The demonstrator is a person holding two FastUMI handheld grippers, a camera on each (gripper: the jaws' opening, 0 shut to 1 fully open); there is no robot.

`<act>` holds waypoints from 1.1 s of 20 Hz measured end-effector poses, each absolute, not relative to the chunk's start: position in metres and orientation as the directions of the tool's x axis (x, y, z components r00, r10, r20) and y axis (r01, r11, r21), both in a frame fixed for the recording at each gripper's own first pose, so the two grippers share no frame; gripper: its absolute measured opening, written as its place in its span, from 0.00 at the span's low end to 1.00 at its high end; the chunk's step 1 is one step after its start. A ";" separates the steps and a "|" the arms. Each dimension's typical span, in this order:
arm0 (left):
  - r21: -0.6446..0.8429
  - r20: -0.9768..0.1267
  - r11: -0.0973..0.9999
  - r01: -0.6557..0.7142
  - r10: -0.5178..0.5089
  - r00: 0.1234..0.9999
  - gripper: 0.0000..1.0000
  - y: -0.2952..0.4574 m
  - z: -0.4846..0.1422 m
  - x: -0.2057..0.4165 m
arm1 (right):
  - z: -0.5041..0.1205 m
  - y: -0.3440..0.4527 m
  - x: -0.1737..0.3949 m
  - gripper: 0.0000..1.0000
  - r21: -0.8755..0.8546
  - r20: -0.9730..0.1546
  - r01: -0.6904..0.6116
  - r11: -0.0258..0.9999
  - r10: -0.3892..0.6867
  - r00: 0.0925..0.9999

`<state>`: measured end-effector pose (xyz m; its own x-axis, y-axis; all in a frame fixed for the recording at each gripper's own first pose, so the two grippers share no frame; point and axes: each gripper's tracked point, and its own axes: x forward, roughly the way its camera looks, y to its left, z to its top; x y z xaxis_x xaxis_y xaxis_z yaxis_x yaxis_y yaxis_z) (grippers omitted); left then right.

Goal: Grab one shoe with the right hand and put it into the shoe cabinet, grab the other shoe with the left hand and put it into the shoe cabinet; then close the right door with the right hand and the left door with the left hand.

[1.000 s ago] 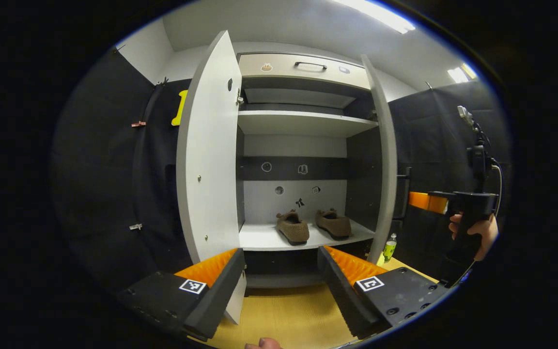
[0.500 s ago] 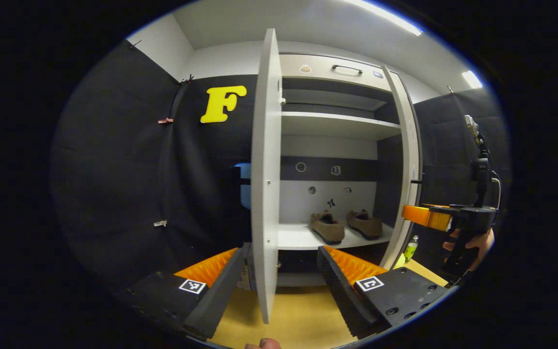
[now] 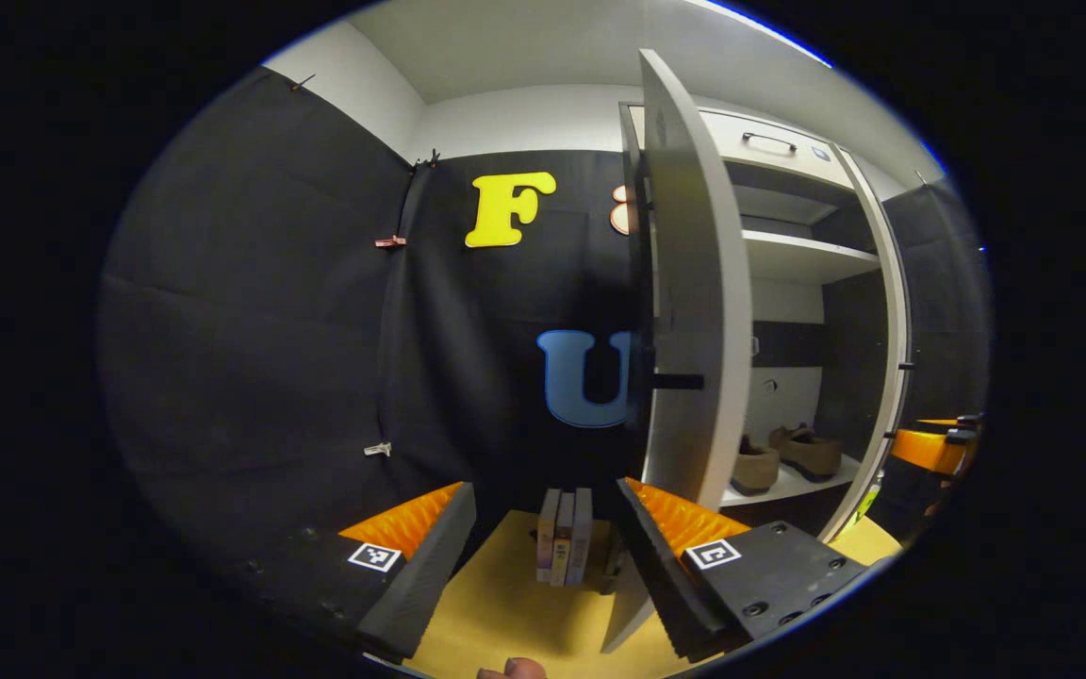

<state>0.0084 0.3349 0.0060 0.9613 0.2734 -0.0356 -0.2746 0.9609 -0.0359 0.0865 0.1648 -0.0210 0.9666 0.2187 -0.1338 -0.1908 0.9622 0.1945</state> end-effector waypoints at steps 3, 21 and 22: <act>-0.013 -0.042 0.960 -0.281 0.280 0.959 0.93 0.346 0.002 0.022 | -0.018 0.157 0.086 0.98 0.226 -0.132 -0.165 0.960 0.198 0.971; -0.028 -0.070 0.974 -0.226 0.223 0.972 0.88 0.297 -0.004 0.030 | -0.021 0.137 0.087 0.98 0.174 -0.136 -0.161 0.972 0.186 0.973; -0.033 -0.071 0.975 -0.218 0.215 0.974 0.88 0.292 -0.004 0.031 | -0.020 0.135 0.087 0.98 0.174 -0.135 -0.158 0.972 0.182 0.974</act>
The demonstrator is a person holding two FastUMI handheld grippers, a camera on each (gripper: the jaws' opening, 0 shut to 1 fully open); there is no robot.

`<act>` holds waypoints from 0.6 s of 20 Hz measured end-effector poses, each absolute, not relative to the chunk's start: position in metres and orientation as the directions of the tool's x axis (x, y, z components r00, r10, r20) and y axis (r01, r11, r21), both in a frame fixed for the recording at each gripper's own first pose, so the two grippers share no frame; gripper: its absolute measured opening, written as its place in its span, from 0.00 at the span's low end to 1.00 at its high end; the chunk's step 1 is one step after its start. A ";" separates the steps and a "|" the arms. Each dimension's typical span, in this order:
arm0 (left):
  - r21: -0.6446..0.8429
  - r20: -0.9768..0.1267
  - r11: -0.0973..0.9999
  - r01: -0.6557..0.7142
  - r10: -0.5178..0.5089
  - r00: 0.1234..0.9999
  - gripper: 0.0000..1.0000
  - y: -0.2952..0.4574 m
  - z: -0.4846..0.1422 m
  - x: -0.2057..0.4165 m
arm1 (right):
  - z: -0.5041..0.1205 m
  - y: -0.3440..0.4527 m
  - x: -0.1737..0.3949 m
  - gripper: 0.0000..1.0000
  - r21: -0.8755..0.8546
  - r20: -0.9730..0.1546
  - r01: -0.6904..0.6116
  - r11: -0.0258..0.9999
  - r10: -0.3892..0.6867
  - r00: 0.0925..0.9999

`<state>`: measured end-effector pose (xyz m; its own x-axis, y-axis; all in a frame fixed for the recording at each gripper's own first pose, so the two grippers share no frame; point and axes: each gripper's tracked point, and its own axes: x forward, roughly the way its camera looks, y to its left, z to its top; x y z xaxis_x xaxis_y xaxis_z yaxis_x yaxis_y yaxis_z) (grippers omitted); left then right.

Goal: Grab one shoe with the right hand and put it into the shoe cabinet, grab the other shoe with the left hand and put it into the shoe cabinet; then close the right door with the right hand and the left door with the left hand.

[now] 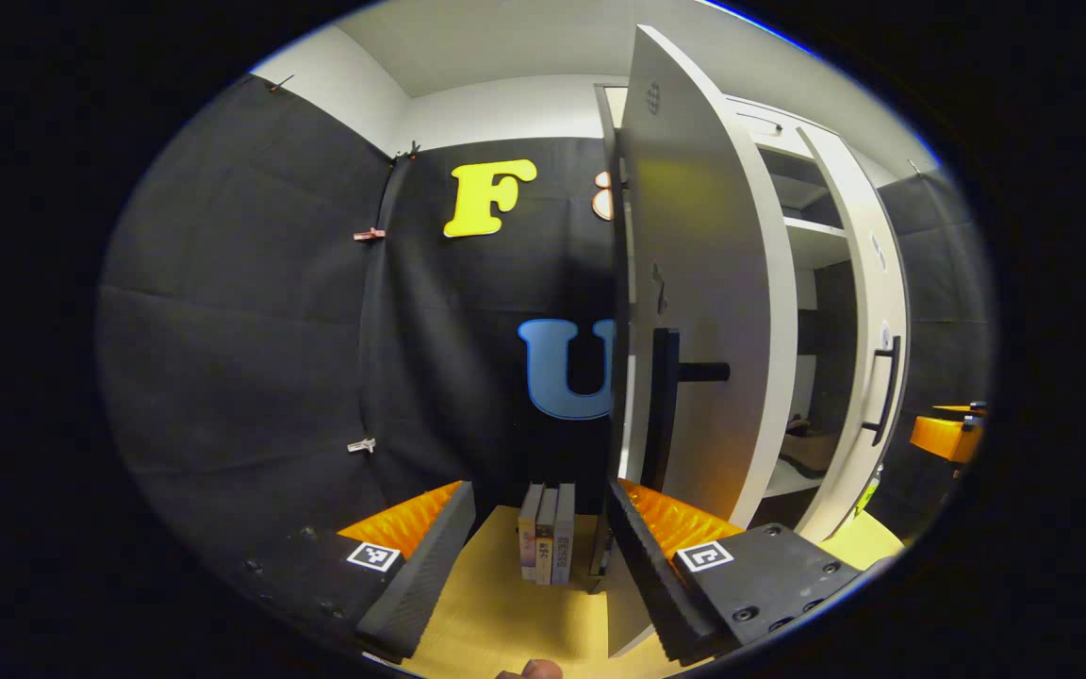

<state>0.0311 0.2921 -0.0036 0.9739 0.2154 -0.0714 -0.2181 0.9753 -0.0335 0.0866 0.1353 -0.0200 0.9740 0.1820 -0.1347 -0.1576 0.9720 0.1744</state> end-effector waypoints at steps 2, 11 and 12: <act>-0.047 -0.070 0.978 -0.204 0.201 0.977 0.91 0.280 -0.003 0.028 | -0.017 0.128 0.087 0.98 0.170 -0.124 -0.137 0.976 0.159 0.979; -0.073 -0.072 0.984 -0.164 0.159 0.985 0.92 0.247 -0.006 0.032 | -0.015 0.112 0.083 0.98 0.170 -0.126 -0.116 0.978 0.139 0.982; -0.076 -0.073 0.986 -0.149 0.144 0.987 0.92 0.241 -0.005 0.035 | -0.016 0.112 0.083 0.98 0.167 -0.130 -0.119 0.979 0.141 0.981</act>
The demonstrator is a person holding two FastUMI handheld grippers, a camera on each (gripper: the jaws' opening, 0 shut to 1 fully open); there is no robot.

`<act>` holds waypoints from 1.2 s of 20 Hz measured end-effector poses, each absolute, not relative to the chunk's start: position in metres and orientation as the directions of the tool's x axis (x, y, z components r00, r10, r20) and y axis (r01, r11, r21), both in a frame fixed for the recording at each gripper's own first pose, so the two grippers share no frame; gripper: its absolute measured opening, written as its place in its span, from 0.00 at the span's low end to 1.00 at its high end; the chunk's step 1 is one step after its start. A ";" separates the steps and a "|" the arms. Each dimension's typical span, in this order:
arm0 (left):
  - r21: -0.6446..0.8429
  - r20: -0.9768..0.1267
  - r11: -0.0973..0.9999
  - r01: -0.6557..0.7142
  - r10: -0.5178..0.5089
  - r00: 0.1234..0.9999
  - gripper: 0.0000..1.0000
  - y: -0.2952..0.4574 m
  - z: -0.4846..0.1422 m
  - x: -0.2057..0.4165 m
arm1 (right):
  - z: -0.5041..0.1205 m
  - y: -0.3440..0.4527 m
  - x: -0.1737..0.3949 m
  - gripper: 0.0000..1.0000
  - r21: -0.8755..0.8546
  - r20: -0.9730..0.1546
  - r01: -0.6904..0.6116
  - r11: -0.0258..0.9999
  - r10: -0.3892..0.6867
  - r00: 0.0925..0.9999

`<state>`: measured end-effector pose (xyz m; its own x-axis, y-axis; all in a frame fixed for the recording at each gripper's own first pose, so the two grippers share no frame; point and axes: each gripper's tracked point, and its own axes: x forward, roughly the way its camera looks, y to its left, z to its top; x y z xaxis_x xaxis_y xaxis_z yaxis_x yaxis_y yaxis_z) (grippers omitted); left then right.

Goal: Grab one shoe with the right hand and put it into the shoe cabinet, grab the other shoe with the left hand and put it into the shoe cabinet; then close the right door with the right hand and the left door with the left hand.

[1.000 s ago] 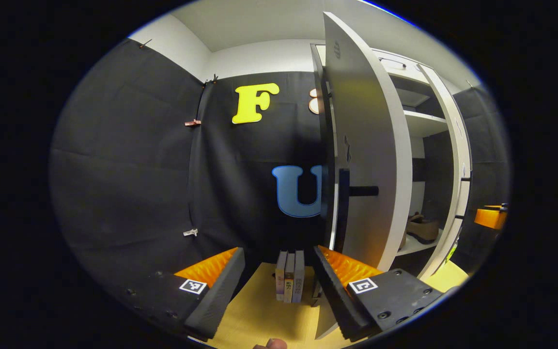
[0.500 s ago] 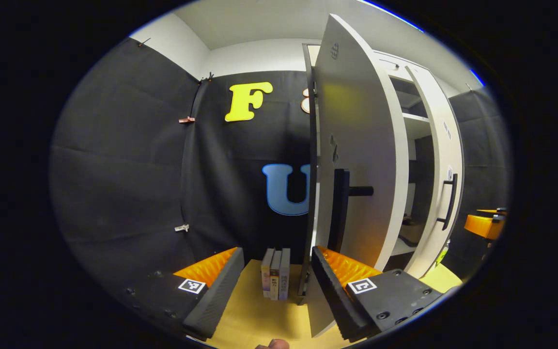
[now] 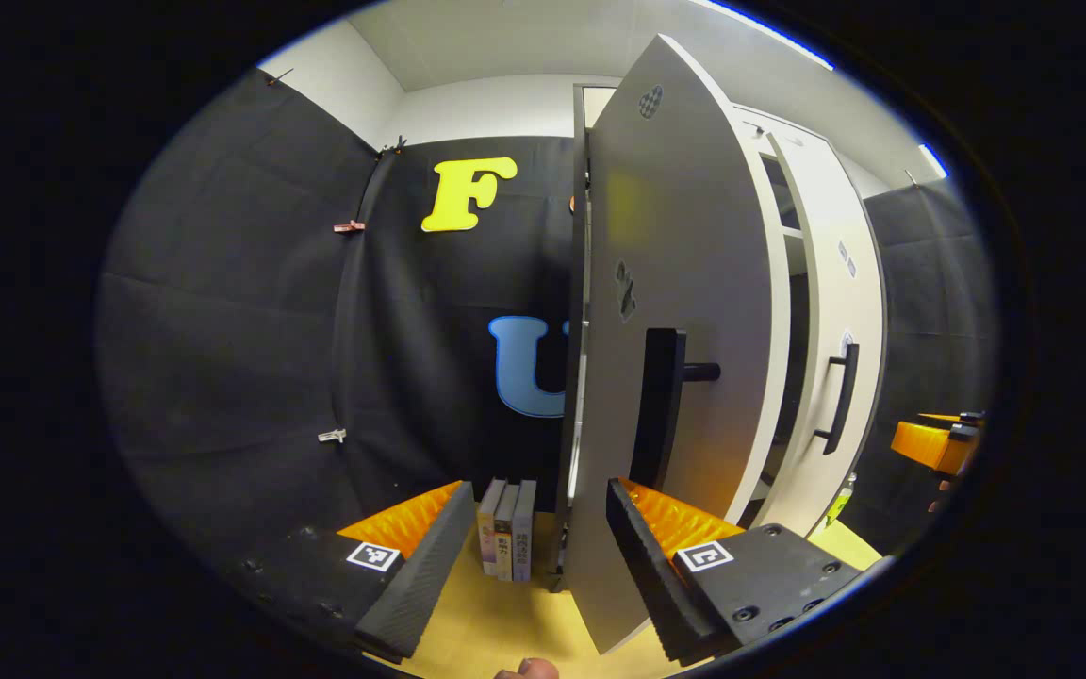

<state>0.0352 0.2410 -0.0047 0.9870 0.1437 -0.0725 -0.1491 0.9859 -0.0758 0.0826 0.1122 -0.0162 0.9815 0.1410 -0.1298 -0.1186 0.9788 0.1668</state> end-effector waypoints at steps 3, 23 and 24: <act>-0.078 -0.070 0.993 -0.092 0.087 0.994 0.93 0.220 -0.003 0.049 | -0.014 0.110 0.082 0.98 0.161 -0.128 -0.121 0.980 0.142 0.982; -0.093 -0.020 0.995 0.038 -0.040 0.999 0.98 0.110 0.012 0.133 | -0.002 0.086 0.083 0.98 0.118 -0.113 -0.113 0.987 0.126 0.985; -0.090 -0.019 0.995 0.038 -0.040 0.999 0.95 0.107 0.013 0.136 | -0.002 0.088 0.082 0.98 0.119 -0.115 -0.116 0.986 0.130 0.985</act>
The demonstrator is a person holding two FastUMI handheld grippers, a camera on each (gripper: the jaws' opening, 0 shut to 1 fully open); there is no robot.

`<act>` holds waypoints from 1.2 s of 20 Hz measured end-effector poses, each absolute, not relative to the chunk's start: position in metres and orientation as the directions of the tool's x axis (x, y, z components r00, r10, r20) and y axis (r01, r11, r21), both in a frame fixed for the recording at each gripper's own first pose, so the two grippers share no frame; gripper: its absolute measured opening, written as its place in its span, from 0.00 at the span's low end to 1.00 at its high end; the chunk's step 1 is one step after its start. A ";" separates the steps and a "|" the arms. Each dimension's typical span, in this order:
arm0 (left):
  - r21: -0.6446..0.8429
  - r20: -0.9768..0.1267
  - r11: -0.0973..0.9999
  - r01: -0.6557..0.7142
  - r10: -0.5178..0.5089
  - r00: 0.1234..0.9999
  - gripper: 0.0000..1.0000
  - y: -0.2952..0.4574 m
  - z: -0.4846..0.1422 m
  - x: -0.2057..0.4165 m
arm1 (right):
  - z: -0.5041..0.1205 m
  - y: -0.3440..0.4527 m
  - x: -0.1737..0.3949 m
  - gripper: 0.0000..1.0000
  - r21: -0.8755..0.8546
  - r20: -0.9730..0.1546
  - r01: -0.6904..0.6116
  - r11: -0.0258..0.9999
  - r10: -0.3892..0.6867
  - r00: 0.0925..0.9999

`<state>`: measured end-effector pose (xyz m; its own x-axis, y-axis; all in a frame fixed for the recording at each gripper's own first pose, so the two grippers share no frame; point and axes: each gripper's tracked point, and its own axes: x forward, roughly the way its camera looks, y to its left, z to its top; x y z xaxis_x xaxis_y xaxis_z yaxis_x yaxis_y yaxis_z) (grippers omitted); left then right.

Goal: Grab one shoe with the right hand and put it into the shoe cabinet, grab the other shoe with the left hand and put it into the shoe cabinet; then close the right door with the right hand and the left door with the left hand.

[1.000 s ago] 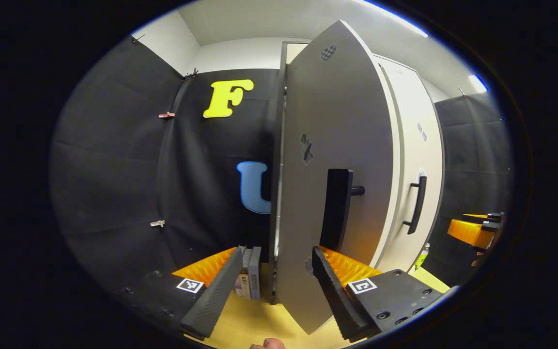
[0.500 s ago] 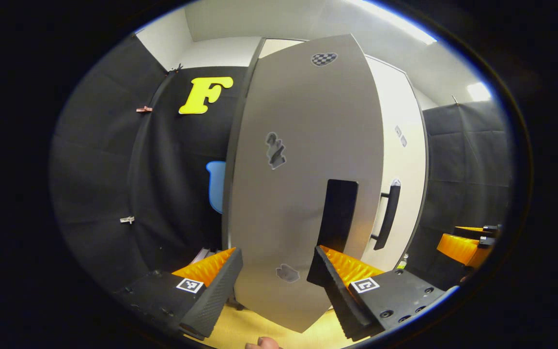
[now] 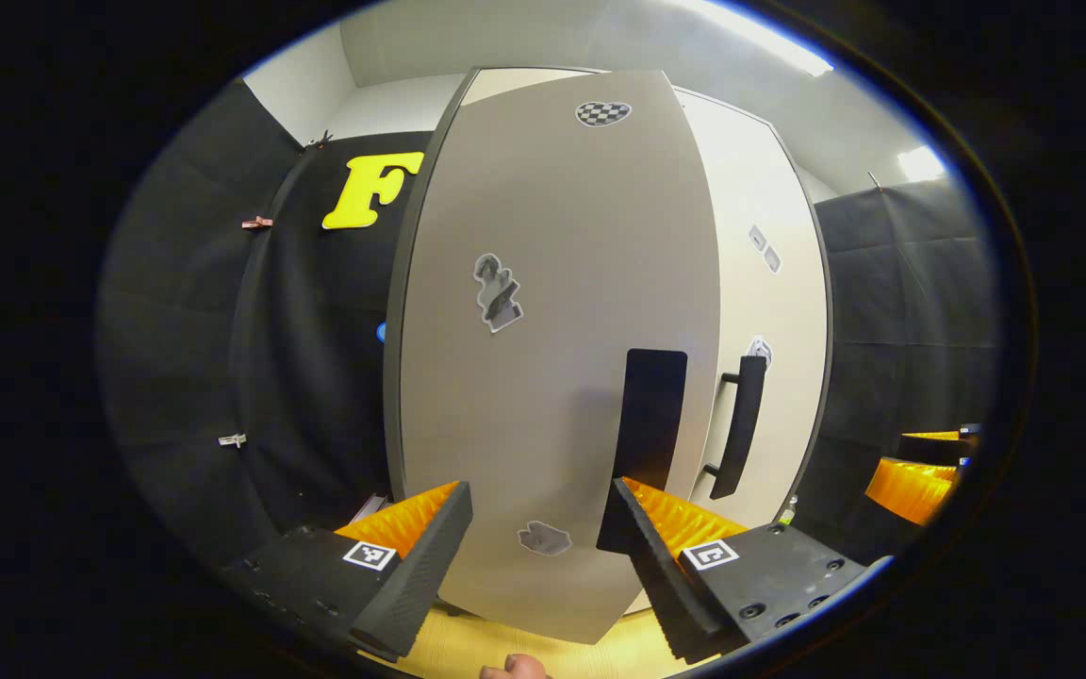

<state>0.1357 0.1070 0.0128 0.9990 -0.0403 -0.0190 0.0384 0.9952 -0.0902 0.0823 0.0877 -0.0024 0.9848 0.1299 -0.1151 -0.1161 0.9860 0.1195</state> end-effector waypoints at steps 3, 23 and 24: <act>-0.079 -0.017 0.996 0.036 -0.038 0.999 0.98 0.102 0.014 0.145 | -0.002 0.089 0.086 0.98 0.121 -0.115 -0.120 0.985 0.134 0.984; -0.066 -0.003 0.995 0.070 -0.071 0.997 0.95 0.094 0.042 0.080 | 0.012 0.093 0.082 0.98 0.145 -0.086 -0.111 0.983 0.125 0.988; -0.063 -0.002 0.996 0.067 -0.068 0.998 0.95 0.096 0.043 0.076 | 0.014 0.093 0.081 0.98 0.146 -0.085 -0.109 0.983 0.123 0.989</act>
